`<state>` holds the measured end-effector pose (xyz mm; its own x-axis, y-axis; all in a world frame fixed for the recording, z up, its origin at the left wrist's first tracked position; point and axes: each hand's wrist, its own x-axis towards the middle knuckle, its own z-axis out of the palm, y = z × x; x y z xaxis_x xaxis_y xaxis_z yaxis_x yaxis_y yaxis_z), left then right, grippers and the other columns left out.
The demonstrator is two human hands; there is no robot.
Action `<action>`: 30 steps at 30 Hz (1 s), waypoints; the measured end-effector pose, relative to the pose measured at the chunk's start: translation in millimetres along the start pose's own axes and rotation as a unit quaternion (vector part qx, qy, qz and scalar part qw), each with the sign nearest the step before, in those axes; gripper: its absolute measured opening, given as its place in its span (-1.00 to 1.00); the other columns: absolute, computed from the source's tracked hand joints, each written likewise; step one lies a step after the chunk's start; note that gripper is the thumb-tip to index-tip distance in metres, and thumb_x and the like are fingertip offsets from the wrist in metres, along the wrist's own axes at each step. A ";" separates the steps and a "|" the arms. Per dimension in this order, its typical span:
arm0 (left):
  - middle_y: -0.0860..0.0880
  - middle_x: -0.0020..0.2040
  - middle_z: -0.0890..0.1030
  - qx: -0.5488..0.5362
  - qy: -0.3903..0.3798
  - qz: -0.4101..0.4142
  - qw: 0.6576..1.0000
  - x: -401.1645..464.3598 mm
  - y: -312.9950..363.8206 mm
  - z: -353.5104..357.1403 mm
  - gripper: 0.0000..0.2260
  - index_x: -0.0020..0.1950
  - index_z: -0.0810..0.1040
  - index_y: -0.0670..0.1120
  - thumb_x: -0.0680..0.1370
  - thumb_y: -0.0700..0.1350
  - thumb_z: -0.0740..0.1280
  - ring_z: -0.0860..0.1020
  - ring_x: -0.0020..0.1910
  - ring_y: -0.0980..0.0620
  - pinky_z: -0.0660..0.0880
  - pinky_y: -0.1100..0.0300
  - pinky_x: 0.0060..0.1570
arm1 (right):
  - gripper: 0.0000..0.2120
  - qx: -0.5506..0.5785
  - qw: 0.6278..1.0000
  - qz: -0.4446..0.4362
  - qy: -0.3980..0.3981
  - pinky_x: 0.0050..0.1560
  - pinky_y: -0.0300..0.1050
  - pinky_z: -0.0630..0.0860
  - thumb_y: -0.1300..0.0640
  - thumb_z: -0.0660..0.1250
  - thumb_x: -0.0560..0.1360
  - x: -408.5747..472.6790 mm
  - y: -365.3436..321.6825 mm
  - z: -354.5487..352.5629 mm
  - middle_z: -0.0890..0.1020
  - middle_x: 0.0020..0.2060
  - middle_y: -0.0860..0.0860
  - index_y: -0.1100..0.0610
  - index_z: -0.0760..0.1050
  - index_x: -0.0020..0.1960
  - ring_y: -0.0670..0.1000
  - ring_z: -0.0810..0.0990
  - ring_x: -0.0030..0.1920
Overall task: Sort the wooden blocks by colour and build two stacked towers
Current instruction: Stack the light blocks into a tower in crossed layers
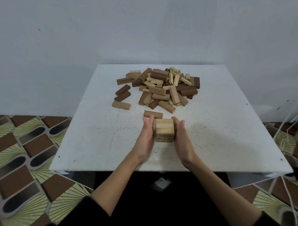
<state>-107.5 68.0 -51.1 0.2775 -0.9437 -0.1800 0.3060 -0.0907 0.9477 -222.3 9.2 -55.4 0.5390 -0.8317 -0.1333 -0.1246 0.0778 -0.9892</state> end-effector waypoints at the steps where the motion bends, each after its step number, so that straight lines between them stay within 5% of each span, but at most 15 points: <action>1: 0.00 0.54 0.19 0.010 -0.022 -0.003 1.000 -0.8 -1.8 -1.6 -0.13 0.57 -0.01 -0.01 0.42 0.49 0.03 0.17 0.50 0.05 0.02 -0.06 0.51 | -0.15 0.000 1.000 0.002 -0.031 0.44 0.18 0.19 -0.47 -0.15 0.46 2.2 0.9 0.1 0.35 0.39 0.14 0.18 0.19 0.43 0.08 0.28 0.43; 6: 0.01 0.55 0.14 0.005 -0.025 -0.035 0.999 -8.5 1.0 8.4 -0.17 0.57 -0.13 0.04 0.41 0.43 -0.04 0.18 0.49 0.10 0.03 0.00 0.51 | -0.33 -0.029 1.000 0.003 -0.010 0.43 0.23 0.19 -0.46 -0.15 0.46 1.9 -3.1 3.0 0.37 0.23 0.02 0.03 0.25 0.26 0.05 0.33 0.34; 9: 0.01 0.55 0.14 -0.024 -0.027 -0.035 0.999 -6.4 -2.2 9.0 -0.13 0.57 -0.13 0.05 0.36 0.44 -0.02 0.18 0.49 0.09 0.03 0.02 0.51 | -0.16 -0.006 1.000 0.012 -0.012 0.45 0.18 0.18 -0.46 -0.13 0.46 2.4 -1.4 3.1 0.35 0.37 0.12 0.17 0.18 0.44 0.10 0.26 0.44; 15: 0.02 0.55 0.12 -0.042 -0.037 -0.035 0.998 -5.5 -3.1 10.0 -0.05 0.57 -0.13 0.07 0.29 0.47 0.06 0.17 0.49 0.10 0.03 0.02 0.52 | -0.16 0.010 1.000 0.021 -0.014 0.47 0.16 0.13 -0.45 -0.13 0.46 2.8 -1.0 4.1 0.31 0.41 0.14 0.15 0.11 0.48 0.09 0.21 0.46; 21: 0.05 0.56 0.09 -0.045 -0.032 -0.041 0.998 -4.6 -6.8 9.8 -0.18 0.56 -0.10 0.13 0.37 0.44 -0.01 0.13 0.50 0.12 0.00 0.02 0.52 | -0.21 0.035 0.999 0.024 -0.033 0.48 -0.12 0.05 -0.43 -0.19 0.48 -1.2 -4.1 5.7 0.18 0.48 -0.08 0.01 -0.03 0.54 -0.16 0.16 0.45; 27: 0.07 0.56 0.09 -0.043 -0.031 -0.042 0.998 -6.7 -5.3 11.3 -0.07 0.56 -0.09 0.15 0.28 0.49 0.07 0.13 0.50 0.13 0.00 0.01 0.52 | -0.46 0.055 0.997 0.016 -0.044 0.27 -0.41 0.15 -0.21 -0.27 0.56 -5.2 -10.4 6.0 0.29 0.26 -0.26 -0.07 -0.01 0.48 -0.40 0.30 0.20; 30: 0.07 0.56 0.09 -0.040 -0.028 -0.040 0.998 -6.1 -5.7 10.9 -0.07 0.56 -0.09 0.15 0.27 0.49 0.07 0.13 0.50 0.13 0.00 0.02 0.52 | -0.44 0.061 0.997 0.016 -0.046 0.31 -0.35 0.11 -0.18 -0.28 0.58 -5.8 -9.0 4.9 0.24 0.30 -0.22 0.00 -0.03 0.52 -0.31 0.24 0.27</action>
<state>-120.8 70.8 -52.6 0.1995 -0.9509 -0.2366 0.3975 -0.1422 0.9065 -220.3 16.1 -46.1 0.6109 -0.7743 -0.1653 -0.0435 0.1757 -0.9835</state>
